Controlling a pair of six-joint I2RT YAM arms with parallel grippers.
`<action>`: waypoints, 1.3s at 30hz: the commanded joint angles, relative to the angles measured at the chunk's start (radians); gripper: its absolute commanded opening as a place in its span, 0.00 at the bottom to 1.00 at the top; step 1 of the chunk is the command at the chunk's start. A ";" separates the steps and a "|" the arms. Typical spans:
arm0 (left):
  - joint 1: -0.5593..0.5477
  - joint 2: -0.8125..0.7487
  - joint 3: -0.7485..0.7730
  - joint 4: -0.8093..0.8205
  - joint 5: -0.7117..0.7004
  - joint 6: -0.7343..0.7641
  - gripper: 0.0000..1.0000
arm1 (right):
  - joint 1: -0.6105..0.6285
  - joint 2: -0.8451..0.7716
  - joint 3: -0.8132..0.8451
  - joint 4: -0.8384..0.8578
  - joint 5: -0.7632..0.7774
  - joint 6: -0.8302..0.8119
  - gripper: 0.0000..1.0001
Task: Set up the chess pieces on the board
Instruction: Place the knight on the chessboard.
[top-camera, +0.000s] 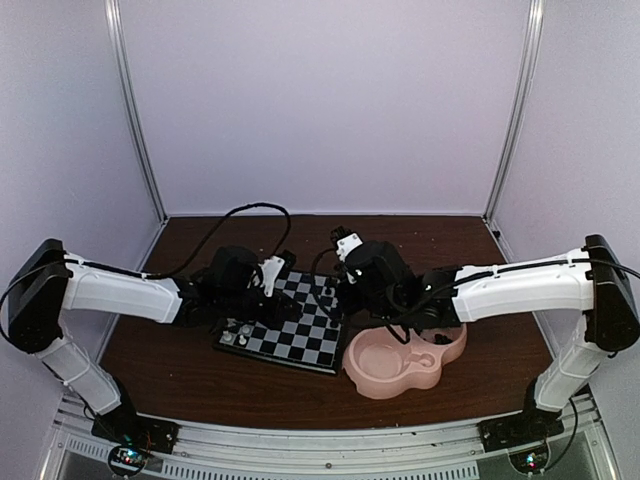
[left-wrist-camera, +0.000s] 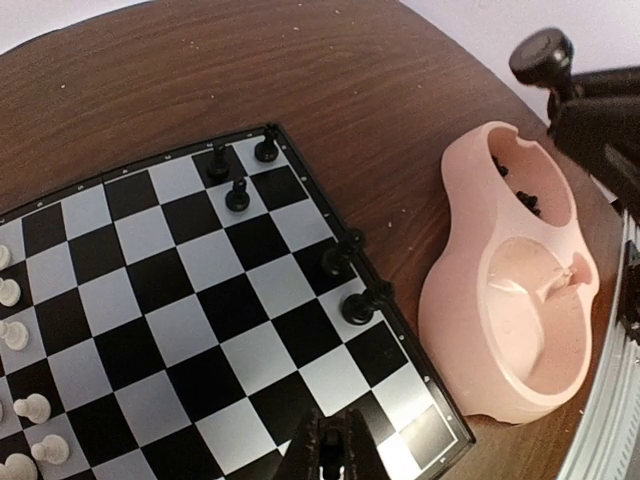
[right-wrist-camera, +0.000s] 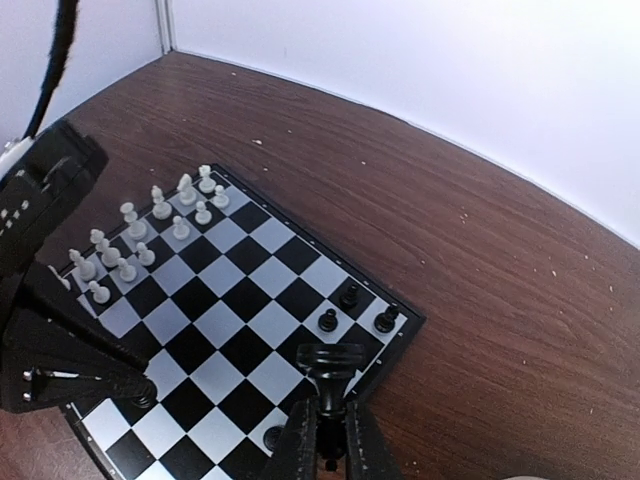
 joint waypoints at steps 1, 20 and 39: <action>-0.032 0.080 0.069 -0.013 -0.107 0.070 0.00 | -0.052 -0.013 -0.018 -0.061 -0.011 0.107 0.00; -0.044 0.248 0.197 -0.103 -0.179 0.092 0.09 | -0.087 -0.005 -0.020 -0.074 -0.072 0.132 0.00; -0.044 0.141 0.145 -0.111 -0.251 0.086 0.46 | -0.087 0.058 0.257 -0.438 -0.354 0.106 0.00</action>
